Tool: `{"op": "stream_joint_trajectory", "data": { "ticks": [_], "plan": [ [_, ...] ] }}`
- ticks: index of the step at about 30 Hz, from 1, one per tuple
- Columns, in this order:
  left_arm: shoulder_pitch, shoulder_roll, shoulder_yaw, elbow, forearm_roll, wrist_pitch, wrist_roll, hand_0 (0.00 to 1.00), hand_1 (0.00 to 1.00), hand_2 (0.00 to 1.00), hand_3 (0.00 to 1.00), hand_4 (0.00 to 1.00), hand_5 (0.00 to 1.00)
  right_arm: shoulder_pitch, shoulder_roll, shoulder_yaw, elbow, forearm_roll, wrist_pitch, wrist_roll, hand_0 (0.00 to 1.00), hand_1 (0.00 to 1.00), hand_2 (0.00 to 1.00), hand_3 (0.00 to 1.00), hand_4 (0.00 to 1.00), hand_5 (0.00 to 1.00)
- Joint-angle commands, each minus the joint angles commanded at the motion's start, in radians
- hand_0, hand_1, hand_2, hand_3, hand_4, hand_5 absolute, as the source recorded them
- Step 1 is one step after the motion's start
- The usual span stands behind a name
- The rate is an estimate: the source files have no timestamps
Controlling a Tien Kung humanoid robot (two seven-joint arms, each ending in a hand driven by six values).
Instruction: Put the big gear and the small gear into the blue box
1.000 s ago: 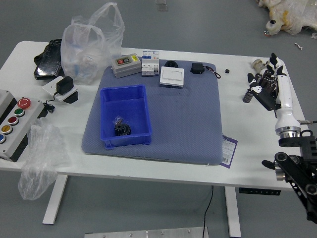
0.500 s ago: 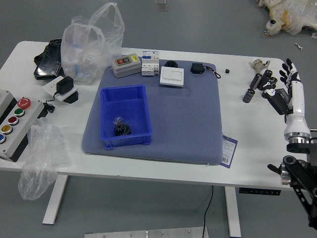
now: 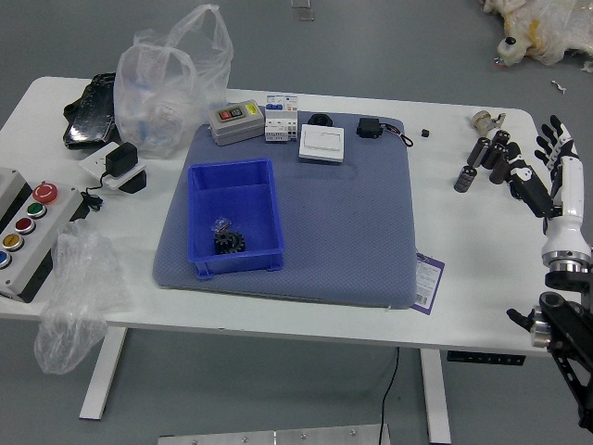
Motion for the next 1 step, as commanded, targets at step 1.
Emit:
{"op": "stream_joint_trajectory", "data": {
  "ticks": [1],
  "plan": [
    [-0.001, 0.0, 0.002, 0.0, -0.002, 0.0, -0.002, 0.686, 0.639, 0.656, 0.78, 0.742, 0.548, 0.0, 0.0, 0.002, -0.001, 0.001, 0.0, 0.001, 0.847, 0.875, 0.922, 0.965, 0.751, 0.514]
  ]
}}
